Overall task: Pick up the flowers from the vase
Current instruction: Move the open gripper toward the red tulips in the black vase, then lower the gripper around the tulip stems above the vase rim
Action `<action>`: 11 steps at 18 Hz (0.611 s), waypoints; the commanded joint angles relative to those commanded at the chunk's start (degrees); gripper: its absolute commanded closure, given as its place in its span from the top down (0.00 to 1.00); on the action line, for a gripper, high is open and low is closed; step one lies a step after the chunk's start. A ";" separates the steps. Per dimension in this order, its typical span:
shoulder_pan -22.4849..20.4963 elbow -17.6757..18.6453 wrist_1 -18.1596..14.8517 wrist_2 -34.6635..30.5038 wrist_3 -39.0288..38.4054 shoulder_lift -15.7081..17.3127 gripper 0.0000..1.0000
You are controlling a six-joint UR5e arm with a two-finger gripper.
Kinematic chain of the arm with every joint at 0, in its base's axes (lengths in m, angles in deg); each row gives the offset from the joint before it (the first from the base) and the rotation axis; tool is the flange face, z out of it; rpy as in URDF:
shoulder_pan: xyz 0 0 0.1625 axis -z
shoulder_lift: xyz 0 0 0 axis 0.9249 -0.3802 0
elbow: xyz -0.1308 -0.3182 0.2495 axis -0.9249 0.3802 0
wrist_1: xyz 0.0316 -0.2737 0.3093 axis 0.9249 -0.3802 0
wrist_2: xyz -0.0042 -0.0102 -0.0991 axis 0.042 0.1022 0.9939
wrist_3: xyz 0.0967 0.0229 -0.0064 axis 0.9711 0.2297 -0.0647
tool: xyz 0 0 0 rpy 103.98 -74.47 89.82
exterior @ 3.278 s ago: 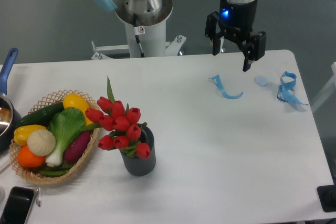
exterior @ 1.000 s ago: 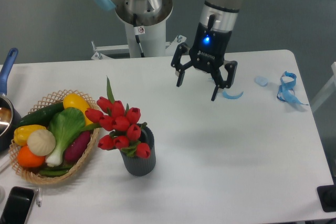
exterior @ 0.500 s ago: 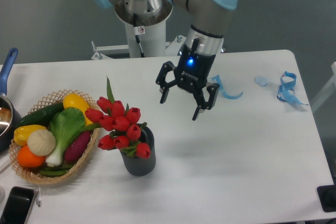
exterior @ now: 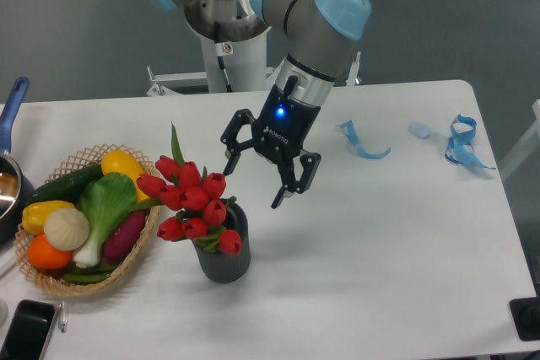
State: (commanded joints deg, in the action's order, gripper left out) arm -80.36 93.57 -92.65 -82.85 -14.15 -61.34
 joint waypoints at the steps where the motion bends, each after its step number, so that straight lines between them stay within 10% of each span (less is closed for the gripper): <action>1: 0.26 0.27 0.00 0.44 0.53 0.00 1.00; 11: 2.20 -0.35 3.16 0.53 0.62 -2.55 1.00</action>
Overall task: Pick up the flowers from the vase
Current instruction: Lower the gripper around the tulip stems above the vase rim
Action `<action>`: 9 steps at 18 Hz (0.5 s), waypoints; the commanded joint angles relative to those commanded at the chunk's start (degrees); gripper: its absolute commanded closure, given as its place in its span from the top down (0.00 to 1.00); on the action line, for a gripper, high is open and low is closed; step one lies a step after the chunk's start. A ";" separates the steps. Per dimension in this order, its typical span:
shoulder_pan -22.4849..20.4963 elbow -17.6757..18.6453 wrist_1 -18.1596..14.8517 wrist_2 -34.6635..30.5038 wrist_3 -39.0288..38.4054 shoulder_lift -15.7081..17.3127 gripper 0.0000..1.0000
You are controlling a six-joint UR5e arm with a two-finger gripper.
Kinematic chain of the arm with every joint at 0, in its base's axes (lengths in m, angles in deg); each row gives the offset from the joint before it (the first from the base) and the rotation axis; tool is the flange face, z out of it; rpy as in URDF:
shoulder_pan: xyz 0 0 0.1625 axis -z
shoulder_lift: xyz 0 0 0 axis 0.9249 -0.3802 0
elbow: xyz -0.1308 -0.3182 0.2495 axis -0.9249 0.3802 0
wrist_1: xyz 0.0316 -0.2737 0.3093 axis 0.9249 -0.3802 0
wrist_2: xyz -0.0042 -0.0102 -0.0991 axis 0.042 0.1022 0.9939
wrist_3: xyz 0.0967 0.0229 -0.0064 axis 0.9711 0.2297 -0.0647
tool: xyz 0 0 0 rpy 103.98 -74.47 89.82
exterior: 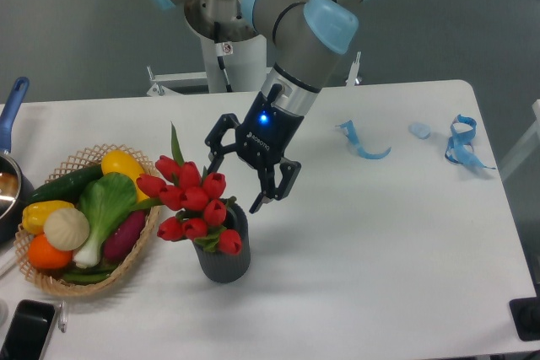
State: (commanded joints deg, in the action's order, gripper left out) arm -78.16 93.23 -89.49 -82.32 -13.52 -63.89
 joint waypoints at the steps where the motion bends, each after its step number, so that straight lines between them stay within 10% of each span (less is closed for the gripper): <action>1: 0.00 -0.09 0.18 0.00 -0.09 -0.35 1.00; 9: 2.29 -1.23 0.36 1.22 -0.70 -2.29 1.00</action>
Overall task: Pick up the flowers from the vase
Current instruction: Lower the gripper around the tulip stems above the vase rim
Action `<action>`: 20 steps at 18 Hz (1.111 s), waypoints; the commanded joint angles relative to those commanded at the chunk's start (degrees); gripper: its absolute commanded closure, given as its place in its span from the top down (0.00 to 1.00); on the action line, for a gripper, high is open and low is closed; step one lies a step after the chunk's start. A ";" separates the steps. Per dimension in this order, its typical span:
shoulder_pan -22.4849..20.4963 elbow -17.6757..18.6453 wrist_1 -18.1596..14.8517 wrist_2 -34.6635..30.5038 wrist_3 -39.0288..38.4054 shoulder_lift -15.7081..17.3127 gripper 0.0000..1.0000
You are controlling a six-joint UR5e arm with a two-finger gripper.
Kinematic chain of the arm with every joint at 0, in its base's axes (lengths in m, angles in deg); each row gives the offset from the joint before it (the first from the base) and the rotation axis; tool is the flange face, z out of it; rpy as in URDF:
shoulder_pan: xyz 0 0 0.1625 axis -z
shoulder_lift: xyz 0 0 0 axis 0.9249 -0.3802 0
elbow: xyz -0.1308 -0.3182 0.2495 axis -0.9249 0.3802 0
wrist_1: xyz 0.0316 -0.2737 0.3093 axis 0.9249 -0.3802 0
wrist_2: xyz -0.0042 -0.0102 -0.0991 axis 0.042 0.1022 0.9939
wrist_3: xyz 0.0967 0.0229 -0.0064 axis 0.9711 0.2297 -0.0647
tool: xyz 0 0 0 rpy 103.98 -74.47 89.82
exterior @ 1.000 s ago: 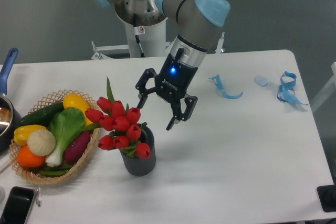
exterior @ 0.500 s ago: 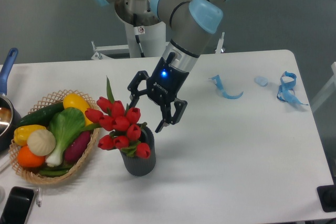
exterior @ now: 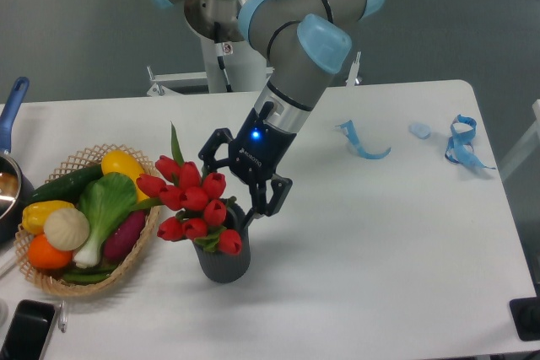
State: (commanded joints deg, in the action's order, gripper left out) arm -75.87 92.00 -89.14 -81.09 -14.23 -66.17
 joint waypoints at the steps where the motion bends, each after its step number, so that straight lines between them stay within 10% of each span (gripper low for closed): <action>1: 0.09 -0.09 0.00 0.79 -0.26 -0.09 1.00; 13: 0.09 -0.17 0.00 1.06 -0.35 -0.97 0.99; 20: 0.00 -0.35 0.00 0.97 -0.18 -1.06 0.52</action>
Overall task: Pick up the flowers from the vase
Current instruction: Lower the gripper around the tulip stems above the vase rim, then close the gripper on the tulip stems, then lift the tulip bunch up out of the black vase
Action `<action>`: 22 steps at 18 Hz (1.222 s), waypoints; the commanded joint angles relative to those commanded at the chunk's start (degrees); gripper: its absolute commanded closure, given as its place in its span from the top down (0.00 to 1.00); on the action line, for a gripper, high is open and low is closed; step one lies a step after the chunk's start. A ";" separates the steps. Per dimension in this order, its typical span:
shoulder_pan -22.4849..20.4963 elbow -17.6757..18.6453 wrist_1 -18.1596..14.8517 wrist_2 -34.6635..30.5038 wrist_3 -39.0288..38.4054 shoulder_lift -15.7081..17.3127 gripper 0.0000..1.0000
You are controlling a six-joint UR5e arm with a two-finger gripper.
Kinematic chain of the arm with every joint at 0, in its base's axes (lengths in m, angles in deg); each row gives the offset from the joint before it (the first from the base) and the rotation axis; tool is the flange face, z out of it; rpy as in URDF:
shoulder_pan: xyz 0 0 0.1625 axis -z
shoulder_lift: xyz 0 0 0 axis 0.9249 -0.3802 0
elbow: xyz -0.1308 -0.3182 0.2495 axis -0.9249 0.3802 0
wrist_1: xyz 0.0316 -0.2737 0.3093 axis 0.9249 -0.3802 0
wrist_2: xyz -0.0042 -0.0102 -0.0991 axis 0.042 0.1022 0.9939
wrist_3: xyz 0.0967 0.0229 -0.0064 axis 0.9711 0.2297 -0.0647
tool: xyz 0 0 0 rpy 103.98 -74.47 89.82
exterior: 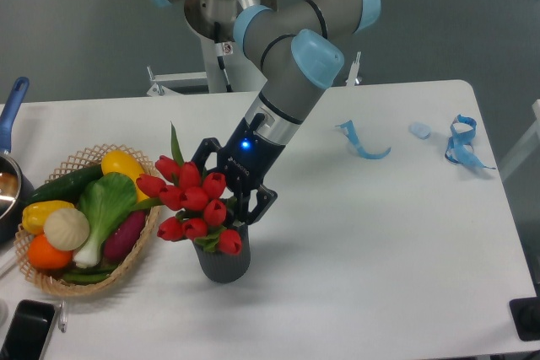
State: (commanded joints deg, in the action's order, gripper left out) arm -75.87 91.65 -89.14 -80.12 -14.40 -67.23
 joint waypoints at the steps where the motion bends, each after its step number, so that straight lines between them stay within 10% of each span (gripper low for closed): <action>1: 0.00 0.00 0.00 0.00 0.09 0.00 0.47; 4: -0.44 -0.09 0.00 0.00 0.26 0.00 0.35; 22: -3.95 -1.49 -0.18 5.44 -3.42 4.56 0.34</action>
State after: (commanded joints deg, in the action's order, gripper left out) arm -79.83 90.15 -89.31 -74.68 -17.82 -62.66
